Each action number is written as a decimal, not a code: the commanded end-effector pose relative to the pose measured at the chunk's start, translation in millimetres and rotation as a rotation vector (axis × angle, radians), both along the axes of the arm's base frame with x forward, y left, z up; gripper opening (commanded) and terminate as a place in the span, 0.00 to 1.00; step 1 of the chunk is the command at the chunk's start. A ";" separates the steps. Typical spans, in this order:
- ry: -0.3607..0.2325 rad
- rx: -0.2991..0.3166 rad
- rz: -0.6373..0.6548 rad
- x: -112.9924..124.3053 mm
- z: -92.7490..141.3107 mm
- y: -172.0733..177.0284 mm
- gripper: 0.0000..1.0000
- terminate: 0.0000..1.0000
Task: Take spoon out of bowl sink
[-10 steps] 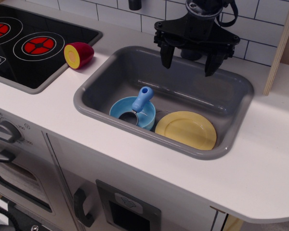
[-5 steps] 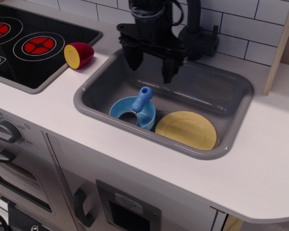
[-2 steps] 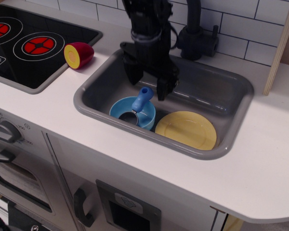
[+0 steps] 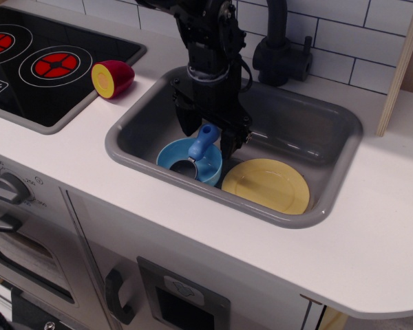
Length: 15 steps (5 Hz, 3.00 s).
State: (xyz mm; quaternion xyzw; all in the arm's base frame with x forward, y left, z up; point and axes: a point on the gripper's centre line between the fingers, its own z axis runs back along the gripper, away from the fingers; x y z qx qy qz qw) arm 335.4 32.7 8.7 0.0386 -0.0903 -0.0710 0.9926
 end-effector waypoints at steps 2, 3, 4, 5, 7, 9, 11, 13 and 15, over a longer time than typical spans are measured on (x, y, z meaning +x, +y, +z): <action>-0.051 -0.001 0.022 7.3 16.8 1.7 0.00 0.00; -0.080 0.024 0.061 9.2 22.3 4.7 0.00 0.00; -0.115 0.028 0.109 12.9 35.5 10.4 0.00 0.00; -0.112 0.034 0.165 19.0 59.3 16.7 0.00 0.00; -0.174 0.019 0.547 46.5 90.4 13.9 0.00 0.00; -0.201 0.078 1.044 54.3 62.9 7.5 0.00 0.00; -0.321 -0.011 1.368 47.4 40.7 -1.9 0.00 0.00; -0.446 -0.031 1.519 46.3 27.0 11.4 0.00 0.00; -0.379 -0.006 1.553 38.8 19.4 21.2 1.00 0.00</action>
